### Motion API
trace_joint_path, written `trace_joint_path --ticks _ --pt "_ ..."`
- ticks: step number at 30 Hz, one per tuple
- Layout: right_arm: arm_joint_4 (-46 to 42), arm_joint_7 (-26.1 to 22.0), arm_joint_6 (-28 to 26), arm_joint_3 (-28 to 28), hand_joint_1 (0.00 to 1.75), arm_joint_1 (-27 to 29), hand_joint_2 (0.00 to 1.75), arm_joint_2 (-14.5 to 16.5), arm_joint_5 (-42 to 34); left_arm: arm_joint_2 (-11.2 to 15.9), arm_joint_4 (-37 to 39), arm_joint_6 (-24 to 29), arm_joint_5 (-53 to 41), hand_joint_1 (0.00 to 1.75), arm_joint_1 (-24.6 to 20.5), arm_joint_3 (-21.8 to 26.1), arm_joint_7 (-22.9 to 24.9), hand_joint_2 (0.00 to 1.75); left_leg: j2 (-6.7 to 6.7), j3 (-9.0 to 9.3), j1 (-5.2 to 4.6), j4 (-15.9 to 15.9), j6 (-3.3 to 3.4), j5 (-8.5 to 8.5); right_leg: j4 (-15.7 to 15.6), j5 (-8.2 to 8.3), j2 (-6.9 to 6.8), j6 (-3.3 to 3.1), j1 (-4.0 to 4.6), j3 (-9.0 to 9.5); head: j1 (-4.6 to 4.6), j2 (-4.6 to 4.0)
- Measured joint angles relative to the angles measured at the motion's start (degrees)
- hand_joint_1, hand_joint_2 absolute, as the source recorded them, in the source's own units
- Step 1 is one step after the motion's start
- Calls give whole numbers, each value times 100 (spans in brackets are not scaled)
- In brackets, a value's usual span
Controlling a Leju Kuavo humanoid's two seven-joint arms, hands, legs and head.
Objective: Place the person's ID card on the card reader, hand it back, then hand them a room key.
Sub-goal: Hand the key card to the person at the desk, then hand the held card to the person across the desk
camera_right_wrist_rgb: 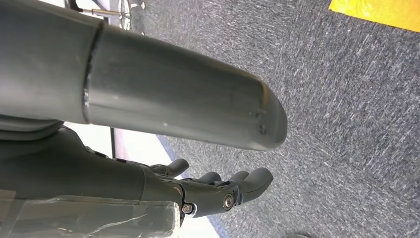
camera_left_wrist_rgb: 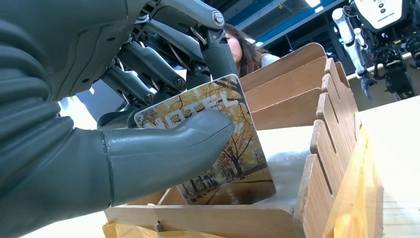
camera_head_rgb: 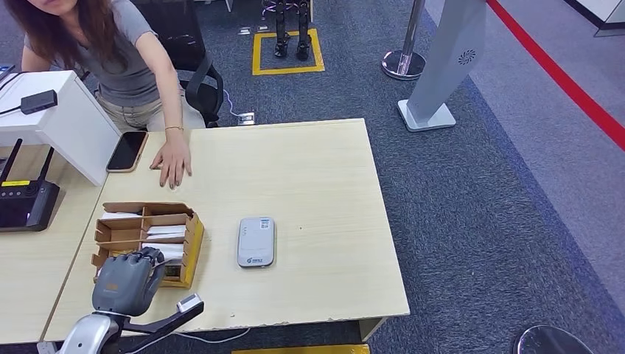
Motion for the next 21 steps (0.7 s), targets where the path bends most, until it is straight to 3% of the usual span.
trace_joint_path --ticks 21 --pt "0 -43 -11 0 0 -9 0 0 64 2 7 -9 36 175 -143 0 1 175 0 0 0 0 0 0 0 0 0 0 0 0 -1 -1"
